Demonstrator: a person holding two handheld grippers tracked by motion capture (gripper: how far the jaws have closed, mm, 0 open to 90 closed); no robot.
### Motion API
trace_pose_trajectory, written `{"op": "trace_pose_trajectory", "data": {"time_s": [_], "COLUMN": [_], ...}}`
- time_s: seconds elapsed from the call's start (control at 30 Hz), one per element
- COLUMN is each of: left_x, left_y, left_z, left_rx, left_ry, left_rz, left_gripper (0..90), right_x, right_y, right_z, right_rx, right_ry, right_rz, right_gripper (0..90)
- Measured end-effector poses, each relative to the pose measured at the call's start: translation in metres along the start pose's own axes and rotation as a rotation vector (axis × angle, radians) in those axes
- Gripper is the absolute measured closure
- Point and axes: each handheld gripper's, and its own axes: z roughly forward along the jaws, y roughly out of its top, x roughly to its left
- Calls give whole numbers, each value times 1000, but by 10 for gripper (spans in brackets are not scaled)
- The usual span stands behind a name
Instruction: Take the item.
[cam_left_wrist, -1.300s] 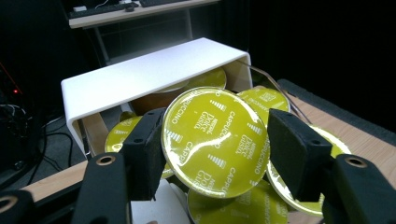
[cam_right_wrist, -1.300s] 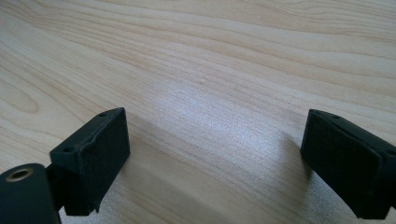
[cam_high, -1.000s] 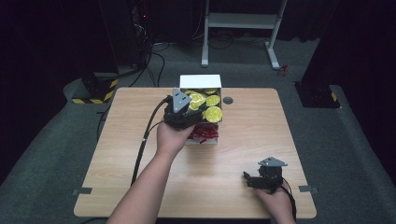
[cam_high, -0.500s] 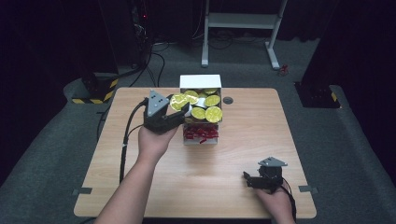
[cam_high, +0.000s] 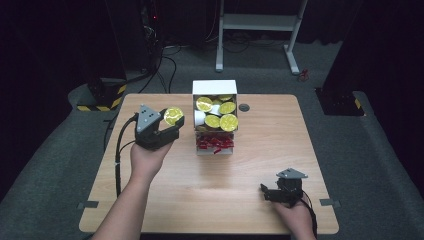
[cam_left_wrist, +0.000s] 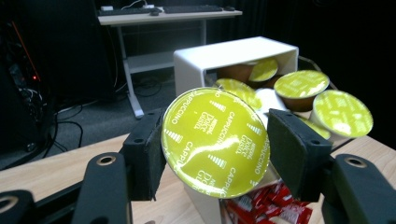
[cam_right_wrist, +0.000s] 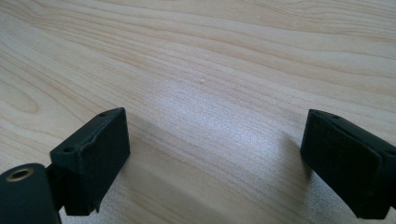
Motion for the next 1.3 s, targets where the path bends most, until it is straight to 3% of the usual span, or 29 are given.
{"op": "trace_pose_trajectory", "data": {"time_s": [0.43,1.3], "left_x": [17,32], "left_y": [-24,-70], "left_z": [-2,4], "left_rx": [30,90], "left_ry": [11,42], "left_rz": [-37,-75], "left_gripper": [400,401], "right_x": [0,0], "right_y": [0,0], "right_z": [0,0], "right_rx": [-1,0], "right_ry": [0,0], "right_rz": [-3,0], "right_gripper": [81,82]}}
